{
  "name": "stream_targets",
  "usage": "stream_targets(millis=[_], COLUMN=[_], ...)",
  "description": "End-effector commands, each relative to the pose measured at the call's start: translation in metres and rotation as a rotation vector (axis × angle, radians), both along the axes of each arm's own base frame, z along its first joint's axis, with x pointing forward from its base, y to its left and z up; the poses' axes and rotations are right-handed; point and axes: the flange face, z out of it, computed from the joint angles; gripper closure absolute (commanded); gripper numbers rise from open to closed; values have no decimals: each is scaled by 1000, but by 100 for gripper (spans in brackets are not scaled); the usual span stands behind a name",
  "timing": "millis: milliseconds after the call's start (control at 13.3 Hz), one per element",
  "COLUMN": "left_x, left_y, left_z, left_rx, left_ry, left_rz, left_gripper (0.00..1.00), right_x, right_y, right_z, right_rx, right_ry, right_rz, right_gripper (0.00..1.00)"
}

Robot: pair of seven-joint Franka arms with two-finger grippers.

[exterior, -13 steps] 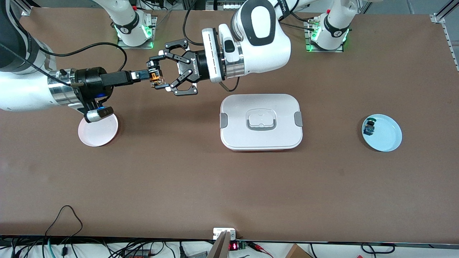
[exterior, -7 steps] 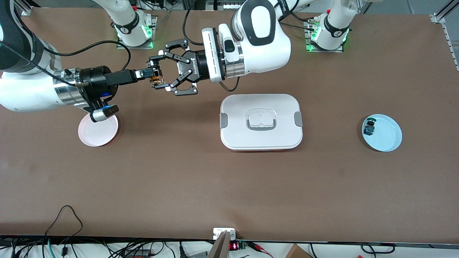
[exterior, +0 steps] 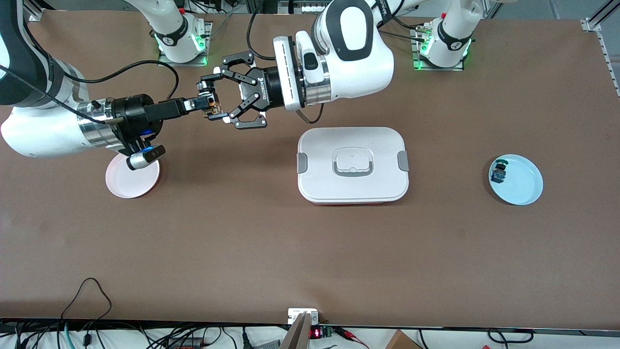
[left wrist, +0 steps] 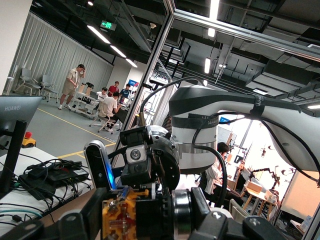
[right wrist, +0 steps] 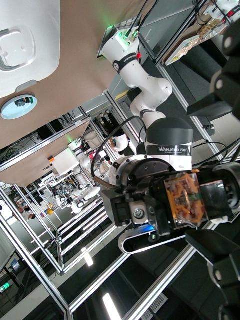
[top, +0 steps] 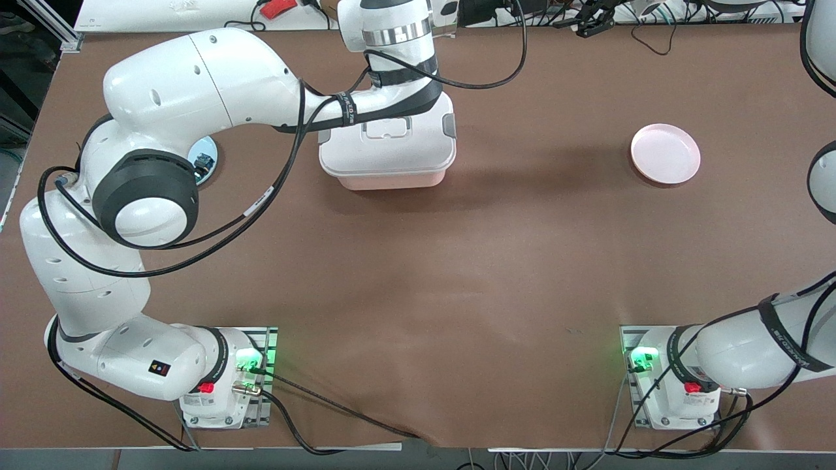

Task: Transfer orange switch to right arm and place
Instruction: 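Grasp the switch with the right gripper from the left gripper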

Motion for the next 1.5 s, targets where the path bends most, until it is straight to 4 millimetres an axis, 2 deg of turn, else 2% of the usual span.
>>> stream_targets(millis=[0, 226, 301, 376, 526, 677, 902, 977, 1053, 1128, 1203, 1429], left_x=[2, 2, 3, 4, 4, 5, 5, 5, 5, 5, 5, 8], left_y=[-4, -4, -4, -4, -4, -3, -3, -3, -3, -2, 2, 16], left_z=[4, 4, 5, 3, 4, 5, 5, 6, 6, 8, 13, 35], left_rx=[-17, -17, -17, -18, -18, -23, -24, -26, -31, -38, -64, -121], left_ry=[7, 7, 5, 10, 8, 7, 10, 10, 18, 24, 49, 78], left_rz=[16, 16, 16, 17, 17, 20, 20, 20, 22, 25, 37, 70], left_gripper=[100, 100, 100, 100, 100, 100, 99, 94, 68, 27, 0, 0], right_x=[-1, -1, -2, -2, -2, -2, -2, -2, -2, -2, -2, -2], right_y=[1, 2, 0, -1, -2, -2, -2, -2, -2, -3, -2, -2], right_z=[4, 8, 8, 8, 9, 9, 10, 10, 11, 11, 11, 9], right_rx=[39, 65, 68, 71, 75, 74, 75, 76, 78, 80, 80, 78], right_ry=[13, 21, 24, 28, 27, 23, 20, 14, 2, -5, -7, -4], right_rz=[-2, 3, 8, 15, 17, 15, 15, 15, 15, 12, 12, 11], right_gripper=[7, 41, 66, 74, 86, 93, 93, 94, 94, 94, 94, 99])
